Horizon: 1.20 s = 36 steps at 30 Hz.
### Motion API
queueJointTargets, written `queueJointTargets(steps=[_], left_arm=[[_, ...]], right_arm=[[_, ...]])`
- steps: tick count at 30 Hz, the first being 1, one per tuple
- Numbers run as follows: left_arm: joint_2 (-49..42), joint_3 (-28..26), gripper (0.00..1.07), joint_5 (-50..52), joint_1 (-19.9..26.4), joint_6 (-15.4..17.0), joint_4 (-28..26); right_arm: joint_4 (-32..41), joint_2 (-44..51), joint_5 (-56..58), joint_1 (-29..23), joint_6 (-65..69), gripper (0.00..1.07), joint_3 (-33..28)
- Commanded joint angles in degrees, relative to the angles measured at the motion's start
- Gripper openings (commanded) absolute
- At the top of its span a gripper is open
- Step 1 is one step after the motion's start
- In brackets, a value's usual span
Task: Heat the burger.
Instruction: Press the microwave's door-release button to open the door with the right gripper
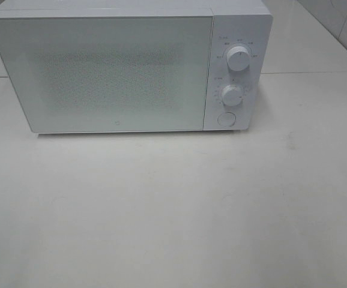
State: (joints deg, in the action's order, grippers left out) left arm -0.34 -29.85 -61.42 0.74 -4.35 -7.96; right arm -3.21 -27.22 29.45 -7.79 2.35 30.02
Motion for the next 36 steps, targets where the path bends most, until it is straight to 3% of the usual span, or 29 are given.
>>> queueJointTargets(steps=[1, 10, 16, 26, 36], left_arm=[[-0.8, 0.2, 0.88, -0.1, 0.2, 0.1, -0.5], [-0.8, 0.2, 0.88, -0.1, 0.2, 0.1, -0.5], [-0.8, 0.2, 0.88, -0.1, 0.2, 0.1, -0.5], [-0.8, 0.2, 0.88, -0.1, 0.2, 0.1, -0.5], [-0.8, 0.2, 0.88, -0.1, 0.2, 0.1, -0.5]], right_arm=[[-0.1, -5.7, -6.9, 0.4, -0.5, 0.76, 0.6], [-0.2, -14.5, -16.2, 0.4, -0.2, 0.76, 0.6], [-0.2, -22.8, -33.7, 0.4, -0.2, 0.76, -3.0], [0.0, -31.4, -53.4, 0.3, -0.2, 0.76, -8.6], [10.5, -44.3, -72.8, 0.2, -5.1, 0.76, -13.7]])
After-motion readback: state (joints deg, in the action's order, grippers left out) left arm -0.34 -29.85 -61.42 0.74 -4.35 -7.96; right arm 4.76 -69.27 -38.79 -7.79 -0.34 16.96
